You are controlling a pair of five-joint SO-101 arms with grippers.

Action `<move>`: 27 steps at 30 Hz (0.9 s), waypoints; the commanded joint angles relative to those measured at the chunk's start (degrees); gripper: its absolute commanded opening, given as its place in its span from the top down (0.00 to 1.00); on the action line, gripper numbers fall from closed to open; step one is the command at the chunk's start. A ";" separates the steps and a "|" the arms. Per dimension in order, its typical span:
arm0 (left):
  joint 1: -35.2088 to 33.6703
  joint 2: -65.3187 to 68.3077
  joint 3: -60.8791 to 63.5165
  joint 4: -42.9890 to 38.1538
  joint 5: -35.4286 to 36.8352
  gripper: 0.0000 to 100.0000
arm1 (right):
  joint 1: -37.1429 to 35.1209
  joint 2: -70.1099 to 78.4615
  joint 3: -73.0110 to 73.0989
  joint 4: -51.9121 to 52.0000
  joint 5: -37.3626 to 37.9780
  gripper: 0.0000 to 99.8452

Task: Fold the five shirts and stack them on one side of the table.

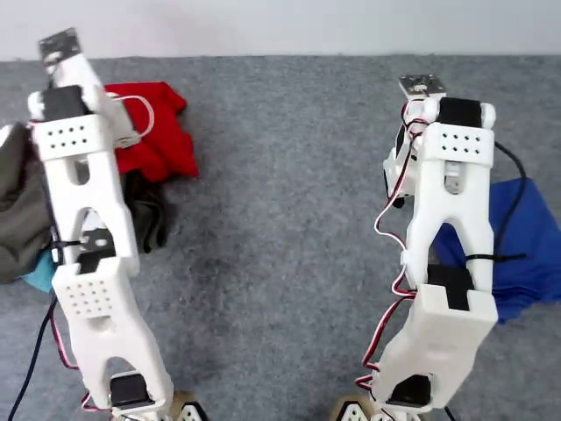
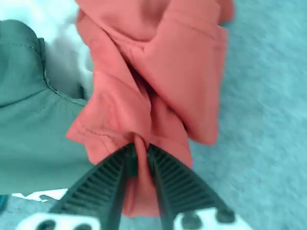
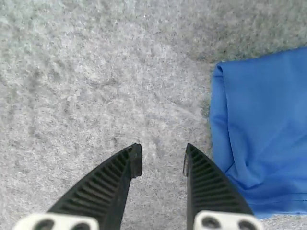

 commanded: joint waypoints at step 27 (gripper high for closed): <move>29.71 -0.79 56.75 -7.12 -17.49 0.99 | -1.36 -2.95 0.09 2.24 0.88 0.84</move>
